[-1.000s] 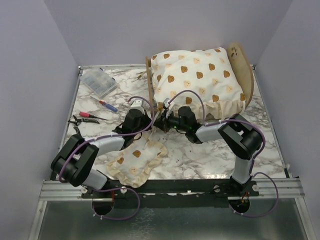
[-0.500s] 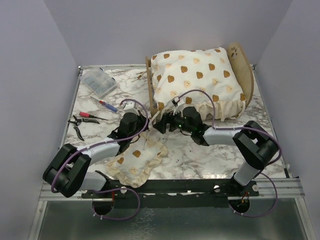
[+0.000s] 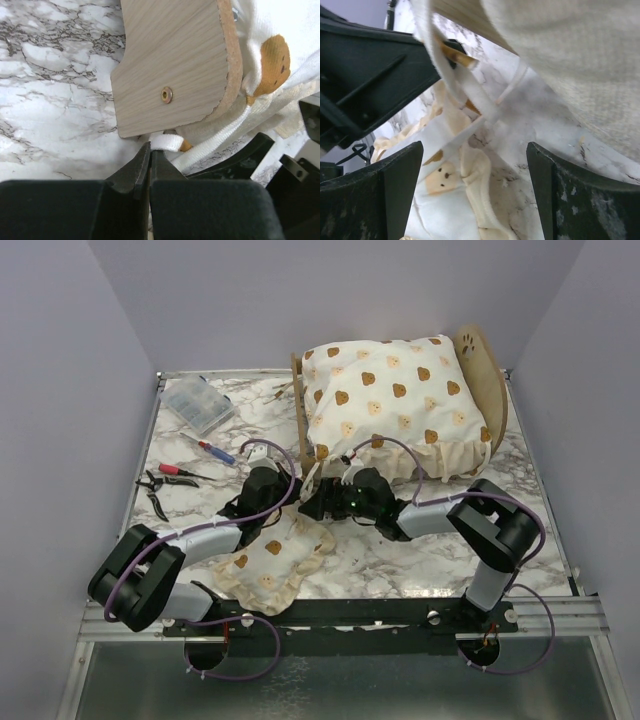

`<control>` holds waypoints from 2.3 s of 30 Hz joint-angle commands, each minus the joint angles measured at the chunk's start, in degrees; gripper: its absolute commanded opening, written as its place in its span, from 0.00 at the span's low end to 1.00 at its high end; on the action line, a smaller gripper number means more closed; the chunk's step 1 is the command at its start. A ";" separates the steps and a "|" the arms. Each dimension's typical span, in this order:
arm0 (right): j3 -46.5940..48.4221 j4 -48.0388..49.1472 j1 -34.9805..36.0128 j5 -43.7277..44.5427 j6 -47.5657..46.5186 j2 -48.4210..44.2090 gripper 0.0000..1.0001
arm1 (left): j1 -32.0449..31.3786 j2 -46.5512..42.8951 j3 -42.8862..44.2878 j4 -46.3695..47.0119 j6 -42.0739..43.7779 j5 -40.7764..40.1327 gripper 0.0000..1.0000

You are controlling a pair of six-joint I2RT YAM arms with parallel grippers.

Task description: Set up the pet bed

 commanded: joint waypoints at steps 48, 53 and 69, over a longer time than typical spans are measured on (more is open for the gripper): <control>-2.50 1.86 3.47 5.59 6.26 4.78 0.01 | -2.77 -14.05 2.99 -9.40 0.21 -9.09 0.00; -0.64 -1.59 3.38 8.43 1.95 3.90 0.01 | -2.78 -15.62 7.60 -11.92 4.16 -11.35 0.00; 6.90 -11.31 3.16 23.88 -14.49 3.63 0.01 | -2.36 -1.12 28.43 -12.21 20.56 -14.30 0.00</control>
